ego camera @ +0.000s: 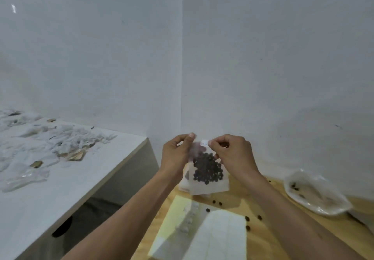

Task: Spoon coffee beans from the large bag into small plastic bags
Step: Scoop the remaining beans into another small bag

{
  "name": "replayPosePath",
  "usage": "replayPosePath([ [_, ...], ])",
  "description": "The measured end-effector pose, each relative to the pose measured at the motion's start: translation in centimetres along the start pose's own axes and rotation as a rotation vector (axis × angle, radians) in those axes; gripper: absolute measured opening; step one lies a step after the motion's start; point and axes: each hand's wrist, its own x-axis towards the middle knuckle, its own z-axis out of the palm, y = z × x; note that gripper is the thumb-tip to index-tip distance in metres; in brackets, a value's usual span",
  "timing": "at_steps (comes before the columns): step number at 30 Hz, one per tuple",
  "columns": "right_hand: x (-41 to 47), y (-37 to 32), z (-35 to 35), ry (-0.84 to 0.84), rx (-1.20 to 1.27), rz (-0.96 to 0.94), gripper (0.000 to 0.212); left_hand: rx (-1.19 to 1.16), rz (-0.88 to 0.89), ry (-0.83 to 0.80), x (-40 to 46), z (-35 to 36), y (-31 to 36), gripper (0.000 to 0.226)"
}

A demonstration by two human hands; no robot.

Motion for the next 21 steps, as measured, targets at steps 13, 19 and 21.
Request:
replayPosePath([
  [13,1.0,1.9,-2.8,0.057,-0.096,-0.024,0.011,0.04,-0.003,-0.187,-0.1,3.5,0.7,0.029],
  [19,1.3,2.3,-3.8,0.102,-0.104,-0.002,0.019,0.062,0.028,-0.247,0.1,4.4,1.2,0.032],
  [21,1.4,2.3,-4.2,0.158,-0.084,0.026,0.04,0.041,0.03,-0.223,0.3,4.7,1.4,0.028],
])
